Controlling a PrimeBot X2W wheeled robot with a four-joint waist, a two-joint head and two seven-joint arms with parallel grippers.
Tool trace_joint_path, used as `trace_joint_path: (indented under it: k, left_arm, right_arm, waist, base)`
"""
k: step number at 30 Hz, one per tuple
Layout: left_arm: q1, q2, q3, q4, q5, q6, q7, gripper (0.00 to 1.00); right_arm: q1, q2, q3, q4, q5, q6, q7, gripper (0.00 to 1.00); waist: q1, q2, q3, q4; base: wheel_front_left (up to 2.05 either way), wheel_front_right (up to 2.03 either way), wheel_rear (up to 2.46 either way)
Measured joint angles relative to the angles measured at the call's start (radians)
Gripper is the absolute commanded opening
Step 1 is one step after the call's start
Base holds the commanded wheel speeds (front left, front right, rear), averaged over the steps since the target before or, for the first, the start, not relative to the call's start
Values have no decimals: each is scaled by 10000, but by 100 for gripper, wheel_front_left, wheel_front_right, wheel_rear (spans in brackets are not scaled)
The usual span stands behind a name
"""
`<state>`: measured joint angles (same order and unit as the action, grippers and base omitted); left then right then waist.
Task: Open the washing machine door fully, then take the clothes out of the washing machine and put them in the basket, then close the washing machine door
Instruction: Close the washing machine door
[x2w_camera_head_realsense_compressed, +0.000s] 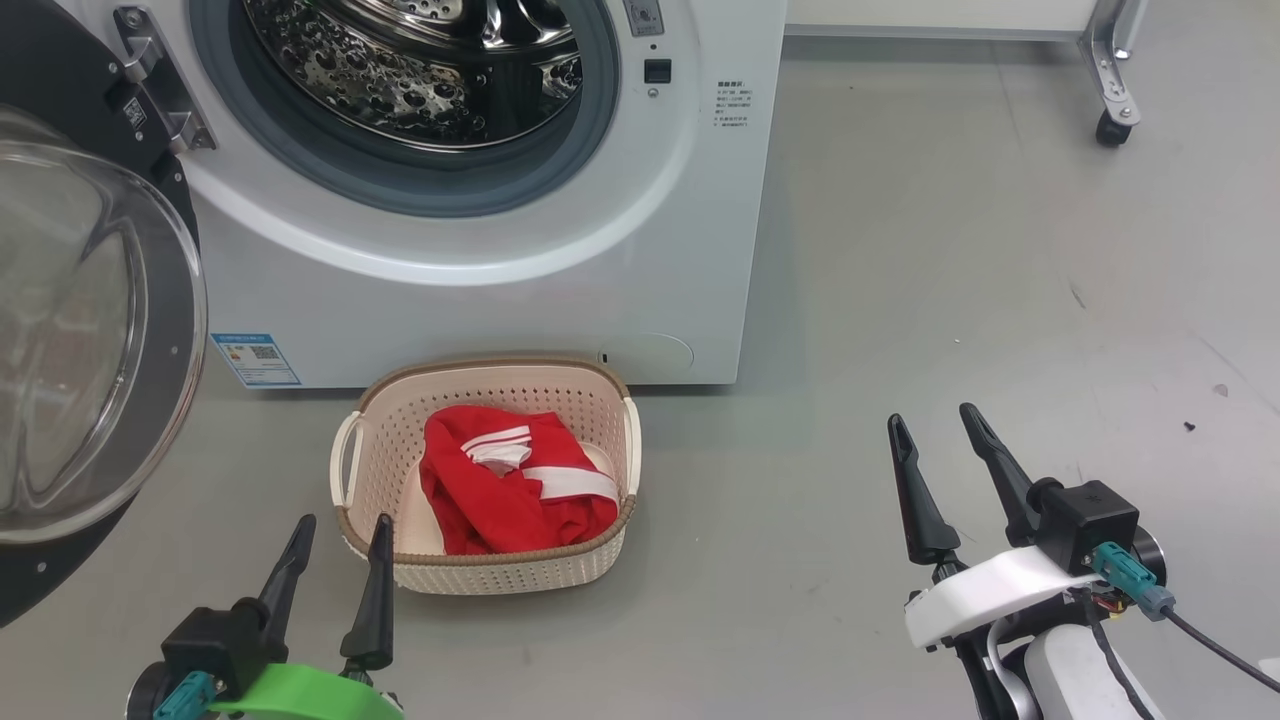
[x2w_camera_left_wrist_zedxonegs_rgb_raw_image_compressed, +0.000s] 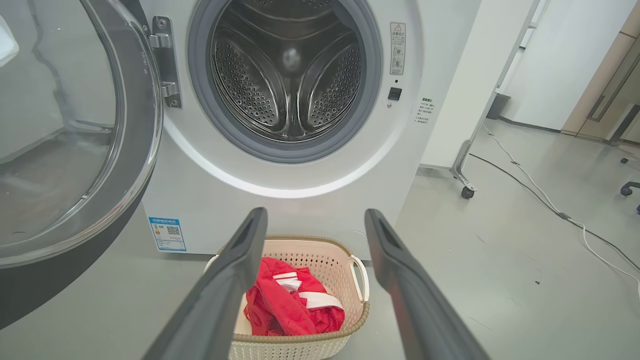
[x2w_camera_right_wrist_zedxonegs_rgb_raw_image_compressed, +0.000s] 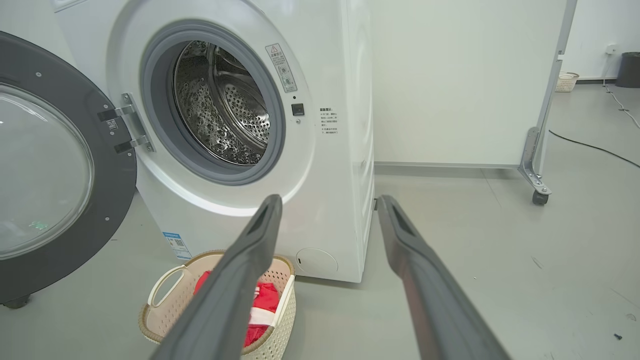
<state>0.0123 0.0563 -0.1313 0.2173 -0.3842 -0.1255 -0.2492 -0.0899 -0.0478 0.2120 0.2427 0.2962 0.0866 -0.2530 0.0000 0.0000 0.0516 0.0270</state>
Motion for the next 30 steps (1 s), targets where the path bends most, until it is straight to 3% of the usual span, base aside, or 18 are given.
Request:
trace_joint_path:
  k: [30]
  left_arm:
    - [49, 54, 13, 4, 42, 0, 0, 100]
  right_arm:
    - [0, 0, 2, 19, 0, 0, 0, 100]
  waist:
    - [0, 0, -50, -22]
  base:
    - [-7, 7, 0]
